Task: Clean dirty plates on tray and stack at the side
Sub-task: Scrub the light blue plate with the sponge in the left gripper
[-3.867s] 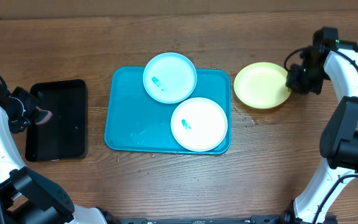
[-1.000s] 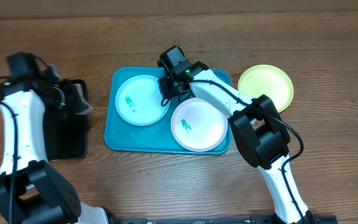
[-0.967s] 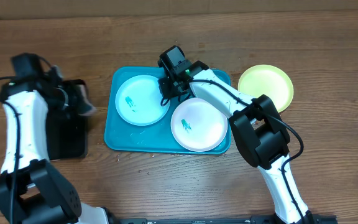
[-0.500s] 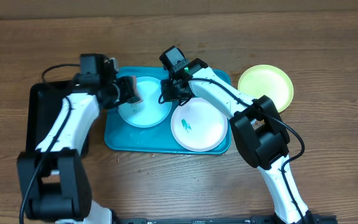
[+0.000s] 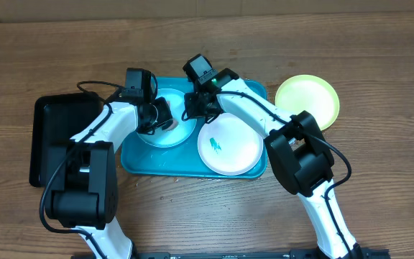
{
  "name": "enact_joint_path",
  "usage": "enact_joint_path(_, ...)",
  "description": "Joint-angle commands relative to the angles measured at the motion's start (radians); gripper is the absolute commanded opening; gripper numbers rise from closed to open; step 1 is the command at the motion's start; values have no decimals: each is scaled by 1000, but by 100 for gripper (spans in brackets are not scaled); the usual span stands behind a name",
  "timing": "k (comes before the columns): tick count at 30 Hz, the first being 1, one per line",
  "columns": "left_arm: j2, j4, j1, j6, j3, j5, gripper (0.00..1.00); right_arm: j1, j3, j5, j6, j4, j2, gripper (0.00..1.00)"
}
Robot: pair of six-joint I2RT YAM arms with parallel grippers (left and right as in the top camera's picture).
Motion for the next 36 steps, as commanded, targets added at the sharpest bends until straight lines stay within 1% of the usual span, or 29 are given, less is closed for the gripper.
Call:
enact_joint_path(1,5,-47,39,77,-6,-247,4,-4,-8,40,3,-17,16,4)
enact_joint_path(5,0,-147,61,84,69,-325,4,-4,-8,40,3,-21,16,4)
enact_joint_path(6,0,-163,63,84,86,-326,4,-4,-8,40,3,-21,16,4)
enact_joint_path(8,0,-212,63,84,148,-304,4,-4,-8,40,3,-19,16,4)
enact_joint_path(10,0,-224,63,84,174,-233,4,-4,-8,40,3,-17,16,4)
enact_joint_path(12,0,-202,63,83,174,-70,4,-4,-8,40,3,-16,16,4)
enact_joint_path(13,0,-194,63,83,173,-30,4,-4,-8,40,3,-16,16,4)
enact_joint_path(14,0,-166,59,83,166,64,4,-4,-8,40,3,-13,16,4)
enact_joint_path(15,0,-150,54,83,159,94,4,-4,-8,40,3,-9,16,4)
enact_joint_path(20,6,-73,19,74,121,106,4,-4,-8,40,3,-4,16,4)
enact_joint_path(25,121,-13,22,72,113,101,4,-4,-8,40,3,-9,16,4)
enact_joint_path(27,149,-24,34,73,113,87,4,-4,-8,40,3,-13,16,4)
enact_joint_path(28,153,-39,43,72,113,51,4,-4,-8,40,3,-14,16,4)
enact_joint_path(30,145,-88,64,76,119,-74,4,-4,-8,40,0,-14,16,4)
enact_joint_path(31,144,-99,69,76,119,-102,4,-4,-8,40,0,-14,16,4)
enact_joint_path(33,137,-160,92,76,127,-254,4,-4,-8,40,0,-14,16,4)
enact_joint_path(36,137,-206,111,85,138,-341,4,-4,-8,40,0,-14,16,4)
